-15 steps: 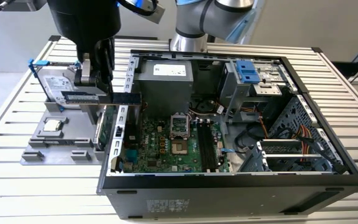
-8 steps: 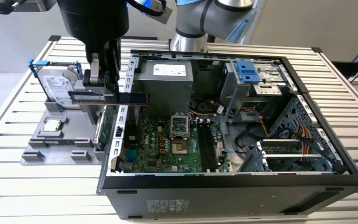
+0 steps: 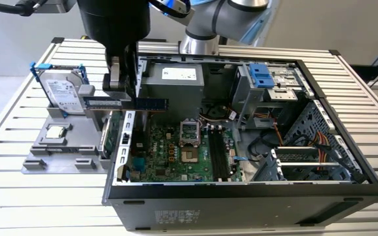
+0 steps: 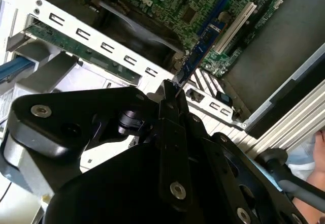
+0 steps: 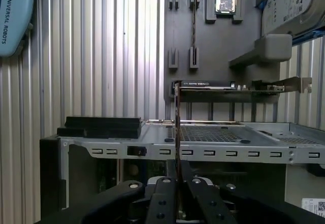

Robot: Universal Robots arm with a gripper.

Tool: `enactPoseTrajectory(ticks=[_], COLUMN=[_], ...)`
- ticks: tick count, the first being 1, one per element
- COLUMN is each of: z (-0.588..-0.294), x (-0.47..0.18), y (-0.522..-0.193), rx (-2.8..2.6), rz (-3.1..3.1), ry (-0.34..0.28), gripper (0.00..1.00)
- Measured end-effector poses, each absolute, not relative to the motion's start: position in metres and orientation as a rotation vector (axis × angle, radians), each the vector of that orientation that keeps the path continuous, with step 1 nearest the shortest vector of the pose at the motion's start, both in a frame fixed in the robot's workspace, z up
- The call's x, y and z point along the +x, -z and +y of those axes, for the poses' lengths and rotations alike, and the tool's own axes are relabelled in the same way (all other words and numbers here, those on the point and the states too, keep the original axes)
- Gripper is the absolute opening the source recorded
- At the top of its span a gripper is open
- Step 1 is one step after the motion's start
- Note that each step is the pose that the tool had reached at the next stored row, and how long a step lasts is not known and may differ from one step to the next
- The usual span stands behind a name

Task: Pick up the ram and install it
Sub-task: 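Pick up the ram and move it above insertion slot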

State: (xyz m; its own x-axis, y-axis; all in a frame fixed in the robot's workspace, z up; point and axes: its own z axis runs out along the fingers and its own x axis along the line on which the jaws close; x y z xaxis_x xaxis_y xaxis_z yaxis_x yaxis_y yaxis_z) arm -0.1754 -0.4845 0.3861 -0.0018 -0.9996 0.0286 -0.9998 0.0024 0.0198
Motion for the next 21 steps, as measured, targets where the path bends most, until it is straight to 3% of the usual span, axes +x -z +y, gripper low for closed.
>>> enactPoseTrajectory(ticks=[21], z=[-0.484], x=[-0.141], y=[-0.386], rx=[2.194], rz=[-2.199], ry=[-0.007], gripper=[0.0])
